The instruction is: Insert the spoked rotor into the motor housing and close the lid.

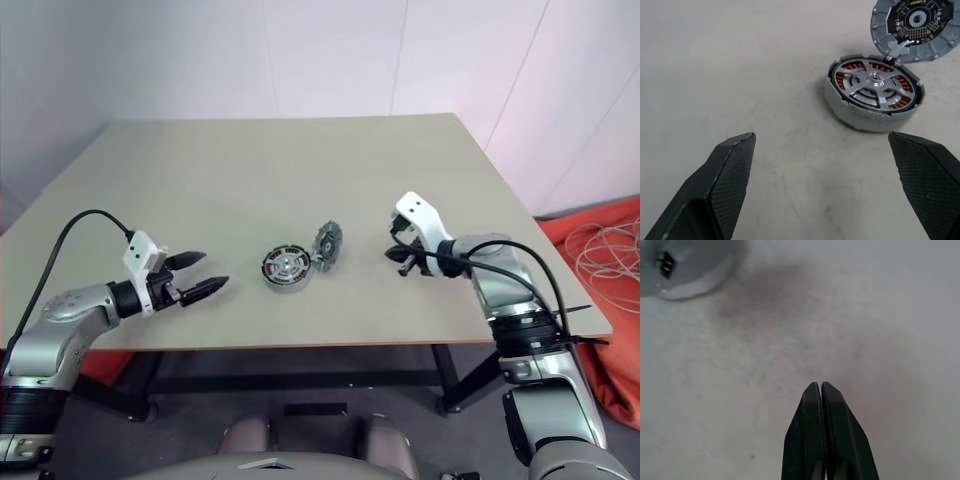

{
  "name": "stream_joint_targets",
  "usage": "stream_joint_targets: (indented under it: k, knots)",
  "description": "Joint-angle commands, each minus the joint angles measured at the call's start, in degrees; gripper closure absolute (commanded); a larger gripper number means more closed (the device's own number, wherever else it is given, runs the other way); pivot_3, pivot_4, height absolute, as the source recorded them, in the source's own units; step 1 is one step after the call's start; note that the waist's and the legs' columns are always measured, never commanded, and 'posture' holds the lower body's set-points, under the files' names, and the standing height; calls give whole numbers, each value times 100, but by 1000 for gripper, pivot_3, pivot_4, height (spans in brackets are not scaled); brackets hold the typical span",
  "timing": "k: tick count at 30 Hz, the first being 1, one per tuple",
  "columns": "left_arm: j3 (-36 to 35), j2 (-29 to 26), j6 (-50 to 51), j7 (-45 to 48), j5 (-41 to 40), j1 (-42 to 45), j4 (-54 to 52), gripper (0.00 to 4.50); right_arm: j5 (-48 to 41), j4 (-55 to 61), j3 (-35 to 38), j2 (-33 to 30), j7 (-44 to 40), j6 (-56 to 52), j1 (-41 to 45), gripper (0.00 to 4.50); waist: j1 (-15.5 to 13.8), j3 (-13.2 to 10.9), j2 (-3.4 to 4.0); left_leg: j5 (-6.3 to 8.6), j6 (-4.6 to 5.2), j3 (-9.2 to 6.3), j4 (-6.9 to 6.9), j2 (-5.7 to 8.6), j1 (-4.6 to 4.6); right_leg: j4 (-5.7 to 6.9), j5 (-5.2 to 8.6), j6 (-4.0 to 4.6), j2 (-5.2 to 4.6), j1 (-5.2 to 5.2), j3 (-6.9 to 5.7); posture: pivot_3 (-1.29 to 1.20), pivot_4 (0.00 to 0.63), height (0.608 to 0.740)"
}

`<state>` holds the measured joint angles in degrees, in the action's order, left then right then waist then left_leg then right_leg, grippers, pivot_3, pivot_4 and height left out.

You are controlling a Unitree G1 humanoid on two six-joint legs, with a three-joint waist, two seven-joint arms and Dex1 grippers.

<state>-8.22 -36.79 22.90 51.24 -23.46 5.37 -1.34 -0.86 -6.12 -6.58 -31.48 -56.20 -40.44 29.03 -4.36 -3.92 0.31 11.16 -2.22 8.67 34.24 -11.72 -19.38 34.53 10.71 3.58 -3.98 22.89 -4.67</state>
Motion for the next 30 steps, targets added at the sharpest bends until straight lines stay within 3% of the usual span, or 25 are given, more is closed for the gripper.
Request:
stream_joint_targets:
  k: [1,7,30]
  knots:
    - [-119,-84,-9,8,-62,34,-198,0,-185,243,-76,202,190,-11,185,4478,2,0,0,0,0,-3,0,0,4,-7,0,-1,-1,-9,-5,0,0,740]
    - [-116,-59,-13,-50,-47,35,-209,0,-250,179,-306,460,328,126,427,4478,42,-2,4,1,2,-18,-5,-9,29,-91,-1,-4,-9,-70,-63,0,0,740]
    - [-23,12,-42,-163,0,196,-145,0,-720,898,-739,1037,383,-257,887,4478,19,-1,3,4,2,-6,-103,2,22,-56,-8,4,-21,-26,-35,0,0,740]
